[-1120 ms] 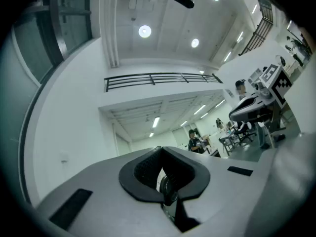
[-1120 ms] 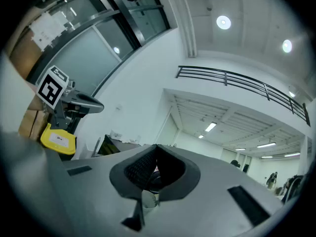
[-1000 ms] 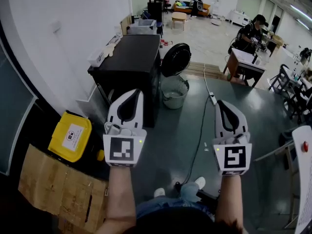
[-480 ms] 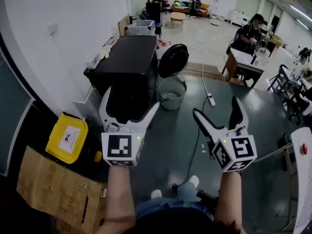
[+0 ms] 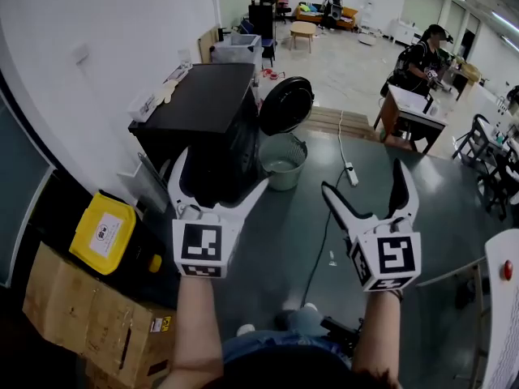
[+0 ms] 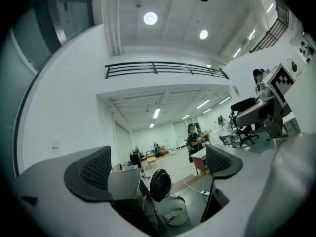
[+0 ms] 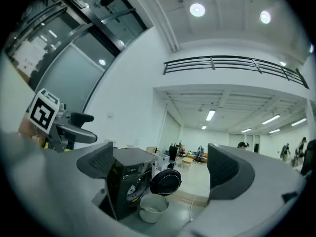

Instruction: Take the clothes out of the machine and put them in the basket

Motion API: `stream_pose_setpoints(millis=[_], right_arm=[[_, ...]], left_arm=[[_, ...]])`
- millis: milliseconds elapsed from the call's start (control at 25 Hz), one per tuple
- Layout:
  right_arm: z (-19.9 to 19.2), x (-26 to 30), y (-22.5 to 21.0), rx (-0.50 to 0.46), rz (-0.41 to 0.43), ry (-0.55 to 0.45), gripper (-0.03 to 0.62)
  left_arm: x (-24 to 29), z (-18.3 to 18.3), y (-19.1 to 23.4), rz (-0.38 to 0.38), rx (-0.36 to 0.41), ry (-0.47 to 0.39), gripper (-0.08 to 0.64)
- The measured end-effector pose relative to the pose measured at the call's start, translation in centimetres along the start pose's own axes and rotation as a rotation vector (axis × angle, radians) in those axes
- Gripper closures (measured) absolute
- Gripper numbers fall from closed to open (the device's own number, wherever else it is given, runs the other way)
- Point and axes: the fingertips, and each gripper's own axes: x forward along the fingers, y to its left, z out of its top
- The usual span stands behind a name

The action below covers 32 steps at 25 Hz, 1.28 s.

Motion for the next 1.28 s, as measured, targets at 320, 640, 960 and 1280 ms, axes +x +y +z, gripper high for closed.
stream_pose_setpoints(millis=[320,640,960,1280], right_arm=[[-2.9,4.4,-9.0,-0.038,0.096,0.009,0.025],[-5.7,6.8,-14.8,-0.031,0.104,0.034,0.028],[-8.8,8.0,-16.5,0.006,0.129,0.089,0.029],[-11.3,10.2,-18.2,0.069,0.101,0.149,0.057]], left_arm=[[8.3,2.1,-4.9,0.114,0.014,-0.007,-0.008],[12.8,1.1,-9.2,0.112,0.032,0.039,-0.006],[15.8,-0.4,-10.1,0.139,0.005,0.104,0.003],[19.6,-1.7,-9.7,0.147,-0.015,0.117,0.02]])
